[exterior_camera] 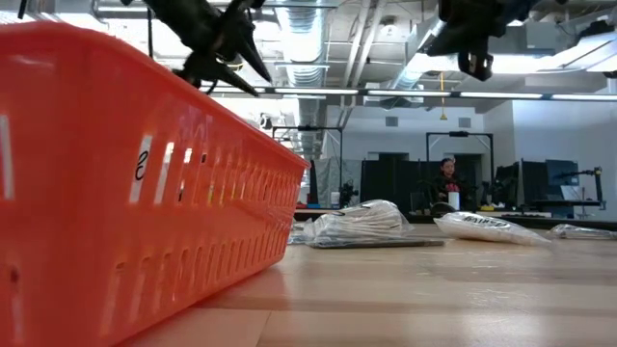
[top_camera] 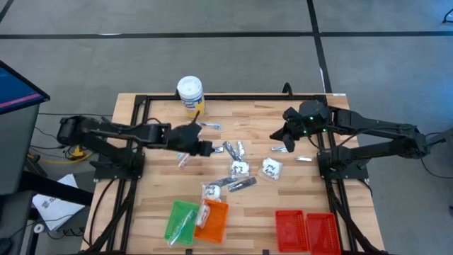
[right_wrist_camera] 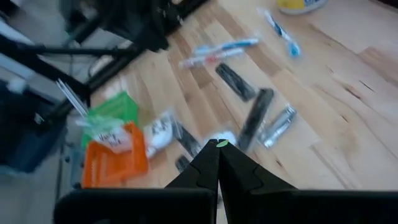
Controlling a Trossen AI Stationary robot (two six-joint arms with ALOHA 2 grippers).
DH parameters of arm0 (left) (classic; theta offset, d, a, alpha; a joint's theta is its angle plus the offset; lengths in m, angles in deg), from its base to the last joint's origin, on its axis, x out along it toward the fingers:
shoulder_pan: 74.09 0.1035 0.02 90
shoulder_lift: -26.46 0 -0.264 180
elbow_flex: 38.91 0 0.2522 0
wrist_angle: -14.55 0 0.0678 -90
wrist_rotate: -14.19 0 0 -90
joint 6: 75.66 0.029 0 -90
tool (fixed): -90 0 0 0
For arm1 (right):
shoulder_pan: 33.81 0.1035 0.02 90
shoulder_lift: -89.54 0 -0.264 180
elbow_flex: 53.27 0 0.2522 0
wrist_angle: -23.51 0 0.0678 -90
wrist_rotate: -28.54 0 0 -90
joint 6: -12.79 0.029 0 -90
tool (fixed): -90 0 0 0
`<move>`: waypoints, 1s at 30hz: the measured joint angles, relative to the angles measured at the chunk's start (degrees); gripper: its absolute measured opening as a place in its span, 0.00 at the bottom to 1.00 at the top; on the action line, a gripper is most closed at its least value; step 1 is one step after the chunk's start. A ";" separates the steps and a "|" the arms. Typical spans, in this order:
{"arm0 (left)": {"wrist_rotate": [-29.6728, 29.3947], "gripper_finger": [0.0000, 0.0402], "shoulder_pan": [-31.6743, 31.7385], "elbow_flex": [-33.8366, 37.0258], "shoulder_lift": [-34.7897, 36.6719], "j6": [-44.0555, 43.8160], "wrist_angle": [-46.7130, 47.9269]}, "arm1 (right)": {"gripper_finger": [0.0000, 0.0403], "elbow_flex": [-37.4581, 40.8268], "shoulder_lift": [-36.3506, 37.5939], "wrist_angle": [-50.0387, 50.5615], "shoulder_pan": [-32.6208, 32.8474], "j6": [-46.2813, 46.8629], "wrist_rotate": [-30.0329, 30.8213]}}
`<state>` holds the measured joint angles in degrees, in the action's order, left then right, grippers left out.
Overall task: Pick & Place Travel size toiletries
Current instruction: Put the black comb into the left red basket
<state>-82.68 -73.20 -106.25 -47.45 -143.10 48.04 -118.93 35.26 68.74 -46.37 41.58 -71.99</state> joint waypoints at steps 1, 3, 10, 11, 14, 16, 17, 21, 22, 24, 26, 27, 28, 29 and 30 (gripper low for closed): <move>1.07 0.25 1.53 0.00 -0.01 1.64 -0.27 | 0.00 0.00 -0.53 -1.31 0.00 0.95 -0.04; 3.67 0.25 4.43 -0.06 -1.20 4.69 -0.82 | 0.00 0.04 -1.68 -2.77 0.00 3.05 -0.09; 16.99 0.25 12.60 0.00 -8.06 14.47 -4.33 | 0.00 -0.02 -10.68 -13.76 0.00 10.02 -5.16; 17.89 0.25 13.14 0.00 -8.85 15.22 -5.33 | 0.00 -0.01 -12.00 -15.09 -0.07 10.85 -6.27; 19.40 0.25 14.02 0.00 -10.50 18.54 -8.47 | 0.00 0.00 -16.09 -20.63 -0.38 14.01 -8.00; 19.45 0.25 14.13 0.00 -11.17 21.82 -11.02 | 0.00 0.01 -18.43 -23.65 -0.76 15.56 -8.29; 19.41 0.25 14.13 0.00 -11.22 23.31 -11.74 | 0.00 -0.09 -19.41 -24.84 -1.06 16.74 -8.28; 19.38 0.25 14.11 -0.02 -10.99 24.95 -14.12 | 0.00 -3.14 -23.75 -24.49 -1.89 18.57 -8.91; 19.38 0.25 14.11 0.00 -10.87 24.79 -14.16 | 0.00 -4.55 -24.76 -23.38 -1.89 17.87 -8.99; 19.31 0.23 14.09 -0.02 -10.78 24.77 -14.56 | 0.00 -8.41 -27.16 -20.65 -1.88 14.62 -9.03; 19.11 0.18 14.10 0.00 -10.78 24.77 -14.32 | 0.00 -13.02 -29.78 -15.04 -1.88 10.65 -9.11; 19.07 0.15 14.09 0.00 -10.81 24.78 -14.42 | 0.00 -15.50 -31.29 -12.32 -1.86 8.76 -8.96; 18.88 0.10 14.09 0.00 -10.82 24.77 -14.52 | 0.00 -17.90 -32.82 -8.95 -1.84 6.91 -8.33; 18.85 0.06 14.09 0.00 -10.84 24.74 -14.52 | 0.00 -20.10 -34.22 -5.12 -1.91 5.20 -7.23; 18.83 0.03 14.09 0.00 -10.84 24.78 -14.52 | 0.00 -22.03 -35.69 -2.41 -2.11 3.69 -6.09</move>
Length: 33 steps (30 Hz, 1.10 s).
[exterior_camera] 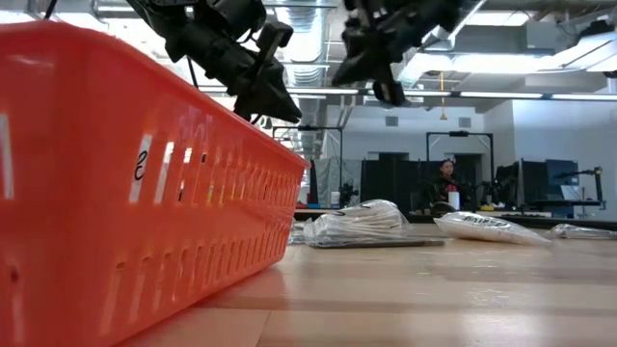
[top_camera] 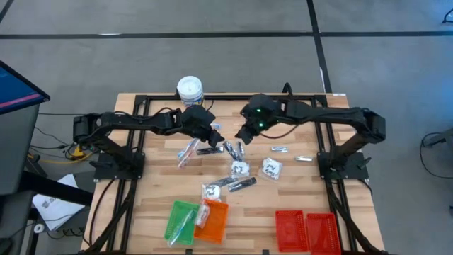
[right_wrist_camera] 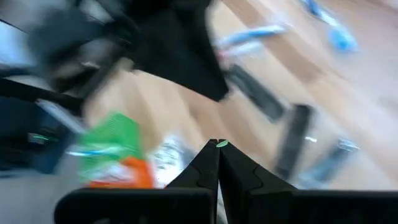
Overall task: Pick & Place Travel size toiletries
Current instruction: Put the black comb into the left red basket
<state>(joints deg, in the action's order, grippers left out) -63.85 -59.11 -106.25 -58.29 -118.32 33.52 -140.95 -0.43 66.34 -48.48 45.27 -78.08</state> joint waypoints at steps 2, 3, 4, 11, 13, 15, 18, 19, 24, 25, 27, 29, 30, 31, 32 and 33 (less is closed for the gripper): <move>-0.07 0.02 0.00 0.00 0.00 0.23 -0.14 | 0.00 -2.61 -2.76 3.39 -0.55 -2.45 1.28; -0.16 0.02 0.00 0.00 0.00 0.25 -0.20 | 0.00 -3.17 -3.99 4.57 -0.88 -3.16 1.22; -0.17 0.02 0.00 0.00 0.00 0.25 -0.19 | 0.00 -3.26 -5.04 4.65 -1.25 -3.31 1.11; -0.44 0.01 -0.33 0.00 0.00 0.34 -0.67 | 0.00 -3.02 -7.58 5.23 -2.43 -4.02 1.51; -0.43 0.01 -0.53 0.00 0.00 0.19 -0.67 | 0.00 -3.02 -7.50 4.76 -2.36 -4.12 2.86; -0.43 0.01 -0.82 0.00 0.00 -0.03 -0.69 | 0.00 -3.02 -7.48 4.98 -2.00 -3.99 4.56; -0.40 0.01 -1.28 0.00 0.02 -1.18 -0.72 | 0.00 -3.01 -7.60 4.65 -0.67 -2.72 7.40; -0.42 0.01 -1.56 0.00 0.02 -1.28 -0.74 | 0.00 -2.86 -7.63 4.57 0.02 -1.94 8.09; -3.23 0.01 -3.07 0.00 0.02 -1.28 -0.85 | 0.00 0.17 -7.30 2.88 4.65 5.78 14.32; -4.13 0.01 -3.29 0.00 0.02 -1.28 -0.87 | 0.00 0.76 -6.97 2.94 5.35 7.25 15.43; -5.59 0.01 -3.66 0.00 0.02 -1.27 -1.08 | 0.00 1.60 -5.98 2.48 6.01 8.73 16.48; -6.82 0.01 -3.80 0.00 0.04 -1.24 -1.14 | 0.00 2.91 -5.16 1.04 5.60 8.97 15.72; -7.25 0.01 -3.80 0.00 0.04 -1.18 -1.17 | 0.00 3.89 -4.96 -0.15 5.12 9.07 14.55; -7.78 0.01 -3.80 0.00 0.04 -1.16 -1.19 | 0.00 5.24 -4.77 -1.39 4.57 9.13 13.14; -8.32 0.01 -3.80 0.00 0.04 -1.17 -1.31 | 0.00 6.78 -4.60 -3.34 4.05 9.14 11.52; -8.63 0.01 -3.80 0.00 0.04 -1.18 -1.43 | 0.00 8.60 -4.23 -7.11 3.54 9.14 9.60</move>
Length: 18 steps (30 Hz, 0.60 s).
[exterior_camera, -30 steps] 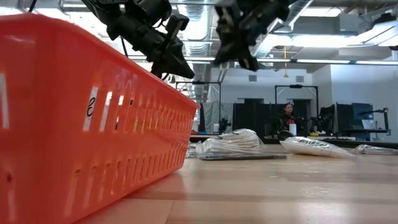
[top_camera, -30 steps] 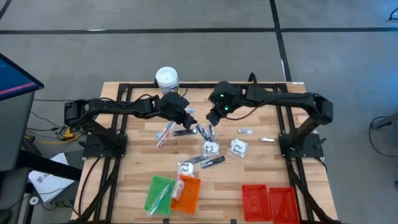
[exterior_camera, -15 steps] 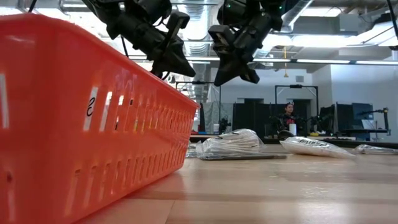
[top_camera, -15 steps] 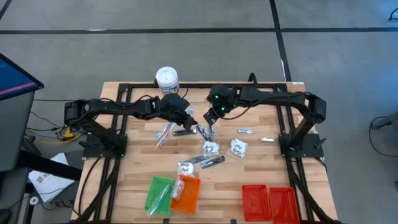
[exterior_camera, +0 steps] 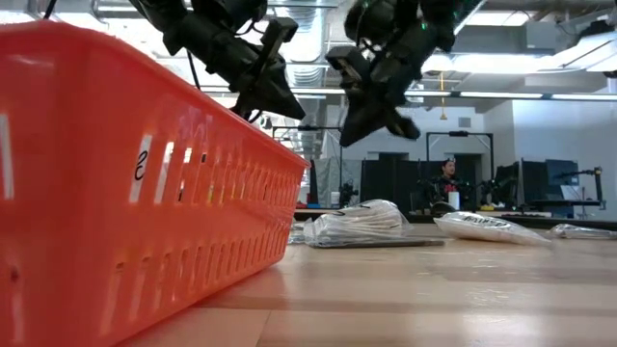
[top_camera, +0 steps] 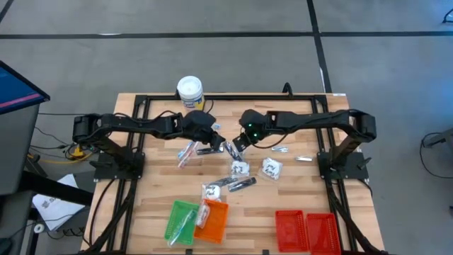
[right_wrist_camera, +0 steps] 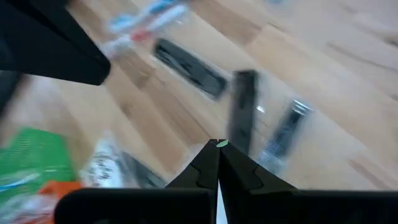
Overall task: Pick & Place Travel size toiletries
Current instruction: Put the black comb into the left red basket
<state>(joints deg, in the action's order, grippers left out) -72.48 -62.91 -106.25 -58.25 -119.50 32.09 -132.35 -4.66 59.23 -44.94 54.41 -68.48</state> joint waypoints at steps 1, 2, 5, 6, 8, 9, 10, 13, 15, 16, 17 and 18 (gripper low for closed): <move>-0.34 0.01 0.00 0.00 0.00 -0.07 -0.11 | 0.00 2.01 0.56 -4.07 -0.48 0.02 -1.97; -0.37 0.01 0.02 0.00 0.00 -0.10 -0.17 | 0.00 3.93 1.15 -8.45 -0.87 0.12 -4.25; -0.41 0.01 -0.41 0.00 0.00 -0.10 -0.17 | 0.00 7.21 2.53 -12.92 -1.60 3.18 -6.66; -0.39 0.01 -0.58 0.00 0.00 -0.10 -0.19 | 0.00 7.60 2.68 -12.06 -1.61 3.42 -5.95; -0.39 0.01 -1.06 0.00 0.00 -0.10 -0.20 | 0.00 7.70 2.72 -8.40 -1.60 3.45 -3.45; -0.37 0.01 -1.24 0.00 0.00 -0.10 -0.22 | 0.00 7.70 2.74 -6.85 -1.47 3.45 -2.36; -0.37 0.01 -1.40 0.00 0.00 -0.10 -0.23 | 0.00 7.72 2.74 -5.91 -1.30 3.41 -1.63; -0.35 0.01 -1.51 0.00 0.00 -0.10 -0.29 | 0.00 7.66 2.25 -6.03 -0.76 3.00 -1.25; -0.35 0.01 -1.51 0.00 0.00 -0.10 -0.32 | 0.00 7.72 1.89 -5.79 -0.10 2.97 -1.11; -0.35 0.01 -1.49 0.00 0.00 -0.11 -0.42 | 0.00 7.72 1.52 -5.89 0.26 3.12 -0.60; -0.37 0.01 -1.44 0.00 0.00 -0.10 -0.50 | 0.00 7.51 0.74 -6.79 0.60 3.85 0.09; -0.37 0.01 -1.29 0.00 0.00 -0.10 -0.55 | 0.00 7.47 0.24 -7.09 0.88 4.83 0.94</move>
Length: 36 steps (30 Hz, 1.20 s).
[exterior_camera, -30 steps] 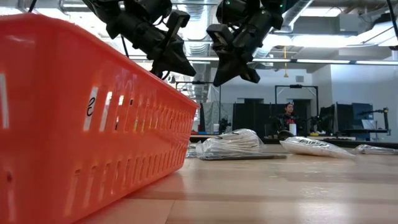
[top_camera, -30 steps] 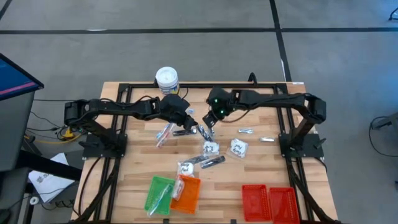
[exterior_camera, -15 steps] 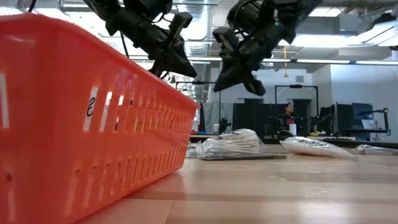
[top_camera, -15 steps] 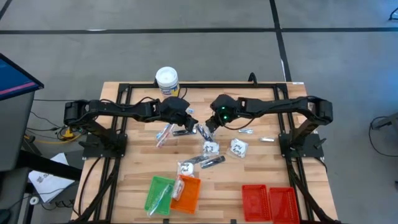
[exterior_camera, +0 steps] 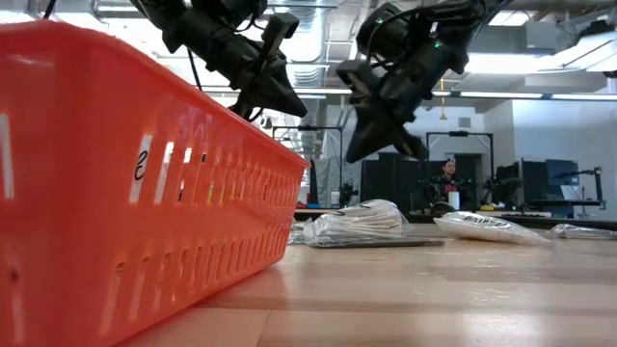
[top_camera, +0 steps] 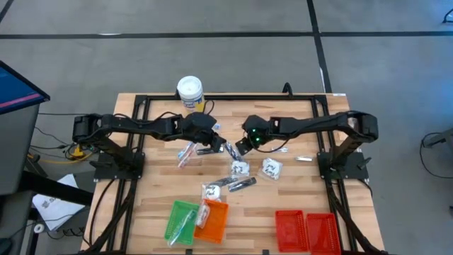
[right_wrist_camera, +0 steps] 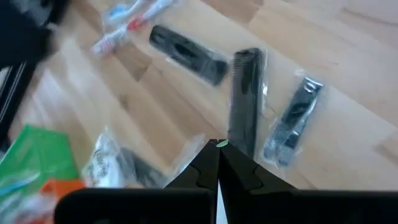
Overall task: Pick & Place Travel size toiletries
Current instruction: Put the black comb into the left red basket
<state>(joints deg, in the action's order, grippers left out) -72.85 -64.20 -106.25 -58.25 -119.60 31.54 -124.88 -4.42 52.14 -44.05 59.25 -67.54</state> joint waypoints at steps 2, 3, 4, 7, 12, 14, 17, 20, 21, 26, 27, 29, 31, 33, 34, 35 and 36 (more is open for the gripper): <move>0.00 0.01 0.04 -0.02 0.00 0.04 -0.15 | 0.00 0.38 -0.04 0.91 0.13 1.25 0.93; 0.00 0.01 0.04 0.00 0.00 0.21 -0.19 | 0.00 0.19 -0.04 -0.50 0.20 1.74 1.32; -0.04 0.01 0.04 0.00 0.00 0.24 -0.30 | 0.00 0.05 -0.08 -1.21 0.64 2.25 1.68; -0.78 0.01 0.04 -0.02 0.00 0.63 -0.46 | 0.00 0.16 -0.77 -1.82 2.06 2.85 1.91; -1.13 0.01 0.04 -0.02 0.00 1.57 -0.69 | 0.00 0.07 -0.65 -3.85 3.85 2.82 2.92; -1.15 0.01 0.04 -0.01 0.00 1.57 -0.72 | 0.00 0.07 -0.65 -4.03 3.65 2.82 3.13; -1.20 0.01 0.04 0.00 0.00 1.58 -0.74 | 0.00 0.07 -0.65 -3.45 3.24 2.96 3.16; -1.22 0.01 0.04 0.00 0.00 1.55 -0.79 | 0.00 0.07 -0.65 -2.39 3.27 3.97 3.14; -1.23 0.01 0.00 0.00 0.00 1.54 -0.79 | 0.00 0.07 -0.65 -1.90 3.32 4.50 3.14; -1.27 0.01 -0.24 0.00 0.00 1.53 -0.81 | 0.00 0.07 -1.06 -1.94 4.02 5.95 3.20; -1.29 0.01 -0.39 0.00 0.00 1.49 -0.81 | 0.00 0.08 -1.10 -1.79 4.22 5.92 3.30; -1.71 0.01 -0.72 0.00 0.00 1.41 -0.81 | 0.00 0.01 -2.02 -2.66 4.73 5.87 4.55; -1.97 0.01 -1.31 0.00 0.00 1.24 -0.81 | 0.00 0.19 -3.18 -2.10 5.18 5.98 4.66; -2.01 0.01 -1.75 -0.01 0.00 0.73 -0.81 | 0.00 -0.01 -4.30 -2.93 5.99 6.04 4.72; -1.99 0.01 -1.93 0.00 0.00 0.61 -0.82 | 0.00 -0.38 -5.33 -4.79 6.30 6.10 4.73; -2.02 0.01 -2.12 0.00 0.00 0.53 -0.82 | 0.00 -0.23 -5.85 -4.10 6.51 6.09 4.55; -2.20 0.01 -2.16 -0.02 -0.06 0.23 -0.87 | 0.00 0.24 -6.19 -2.49 6.73 6.07 4.28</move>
<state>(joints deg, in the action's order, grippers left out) -75.05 -66.37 -106.27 -58.30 -119.37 30.66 -124.64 -10.61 49.65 -37.33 65.32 -63.26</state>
